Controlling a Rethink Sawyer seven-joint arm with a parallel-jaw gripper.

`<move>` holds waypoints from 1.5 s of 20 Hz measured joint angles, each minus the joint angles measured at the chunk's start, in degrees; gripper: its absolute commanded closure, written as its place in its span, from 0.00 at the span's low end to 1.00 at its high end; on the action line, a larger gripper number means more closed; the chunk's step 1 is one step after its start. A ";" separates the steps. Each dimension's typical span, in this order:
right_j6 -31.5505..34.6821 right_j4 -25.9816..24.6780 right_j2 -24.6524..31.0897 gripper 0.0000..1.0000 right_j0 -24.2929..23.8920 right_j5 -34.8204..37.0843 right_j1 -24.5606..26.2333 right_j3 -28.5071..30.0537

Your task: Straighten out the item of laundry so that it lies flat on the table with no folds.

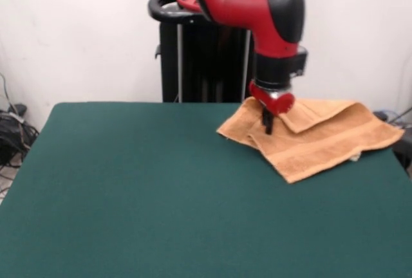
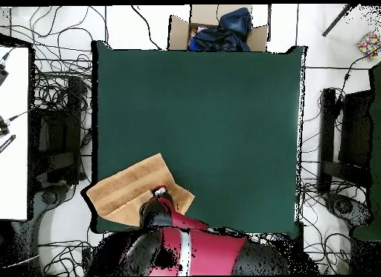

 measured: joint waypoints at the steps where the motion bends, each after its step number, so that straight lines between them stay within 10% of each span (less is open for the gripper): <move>1: 0.00 -1.55 -0.22 1.00 -1.72 -0.01 -0.21 0.41; 12: 0.00 -20.17 -7.86 1.00 -19.85 2.79 -4.06 3.01; 30: 0.00 -36.82 -14.68 1.00 -26.43 2.95 2.94 -3.27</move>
